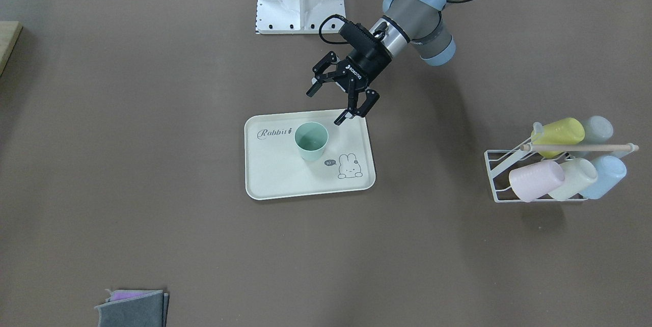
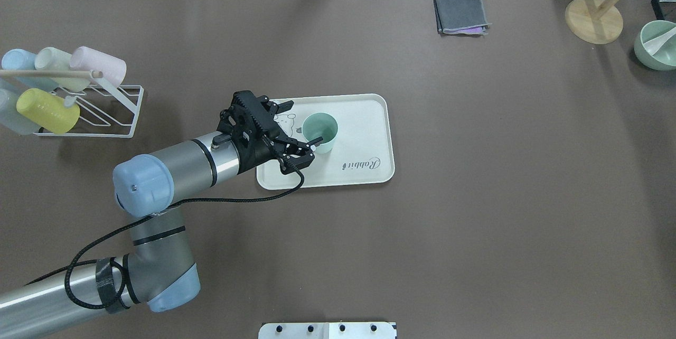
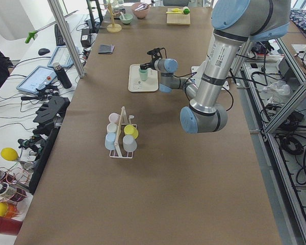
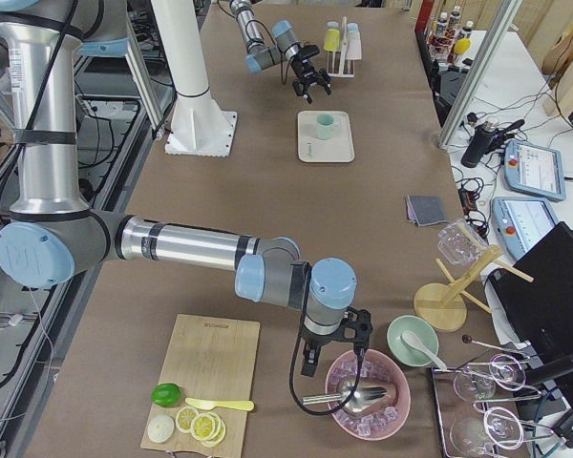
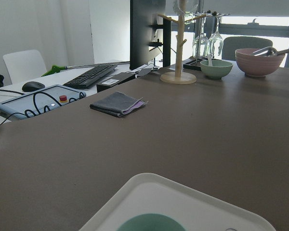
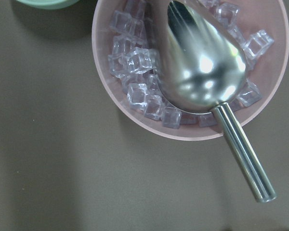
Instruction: Pick up and place green cup on tray
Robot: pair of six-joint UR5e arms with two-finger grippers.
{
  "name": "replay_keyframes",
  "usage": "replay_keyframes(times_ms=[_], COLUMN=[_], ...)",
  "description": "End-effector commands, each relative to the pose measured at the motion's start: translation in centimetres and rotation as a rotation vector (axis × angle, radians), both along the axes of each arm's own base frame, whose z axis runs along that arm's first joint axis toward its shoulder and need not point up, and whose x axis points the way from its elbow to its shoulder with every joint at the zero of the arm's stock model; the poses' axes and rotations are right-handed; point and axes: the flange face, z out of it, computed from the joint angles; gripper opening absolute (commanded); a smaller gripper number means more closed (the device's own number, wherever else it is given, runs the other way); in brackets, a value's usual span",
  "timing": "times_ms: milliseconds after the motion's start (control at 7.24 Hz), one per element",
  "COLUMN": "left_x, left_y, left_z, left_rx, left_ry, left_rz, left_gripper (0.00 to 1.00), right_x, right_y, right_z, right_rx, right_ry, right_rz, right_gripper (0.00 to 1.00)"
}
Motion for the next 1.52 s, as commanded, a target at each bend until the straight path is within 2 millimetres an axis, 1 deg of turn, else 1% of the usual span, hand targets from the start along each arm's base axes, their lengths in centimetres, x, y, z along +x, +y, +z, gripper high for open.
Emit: replay_keyframes(times_ms=[0, 138, 276, 414, 552, 690, 828, 967, 1105, 1243, 1381], left_x=[-1.2, -0.4, -0.4, -1.7, -0.9, -2.0, -5.0, -10.5, -15.1, -18.9, -24.5], left_y=[-0.2, -0.7, -2.0, -5.4, -6.2, -8.3, -10.6, -14.1, -15.3, -14.6, -15.5], left_z=[-5.0, -5.4, -4.2, -4.5, -4.7, -3.5, -2.3, -1.9, -2.6, -1.2, -1.0], left_rx=[-0.086, -0.145, -0.254, -0.358, -0.419, -0.451, -0.566, -0.686, -0.716, -0.757, -0.799], left_ry=[-0.182, -0.244, -0.326, -0.405, -0.432, -0.447, -0.475, -0.484, -0.461, -0.456, -0.417], left_rz=[-0.009, -0.002, 0.049, 0.13, 0.179, 0.159, 0.228, 0.237, 0.201, 0.182, 0.141], left_gripper=[0.98, 0.98, 0.98, 0.98, 0.98, 0.98, 0.98, 0.98, 0.98, 0.98, 0.98], right_x=[0.0, 0.0, 0.0, 0.0, -0.1, -0.1, -0.1, -0.1, -0.1, -0.1, -0.1], right_y=[-0.1, -0.1, 0.0, 0.0, 0.0, 0.0, 0.0, 0.0, -0.1, -0.1, -0.1], right_z=[-0.2, -0.2, -0.1, 0.0, 0.0, 0.0, 0.0, 0.0, -0.1, -0.1, -0.1], right_rx=[0.006, 0.005, 0.002, -0.003, -0.001, -0.001, 0.0, 0.0, 0.002, 0.003, 0.004], right_ry=[-0.002, -0.001, -0.002, 0.0, 0.0, 0.0, 0.0, 0.0, 0.0, 0.0, 0.0], right_rz=[-0.001, 0.0, 0.001, 0.001, 0.0, 0.0, 0.0, 0.0, 0.0, -0.002, -0.003], right_gripper=[1.0, 1.0, 1.0, 1.0, 1.0, 1.0, 1.0, 1.0, 1.0, 1.0, 1.0])
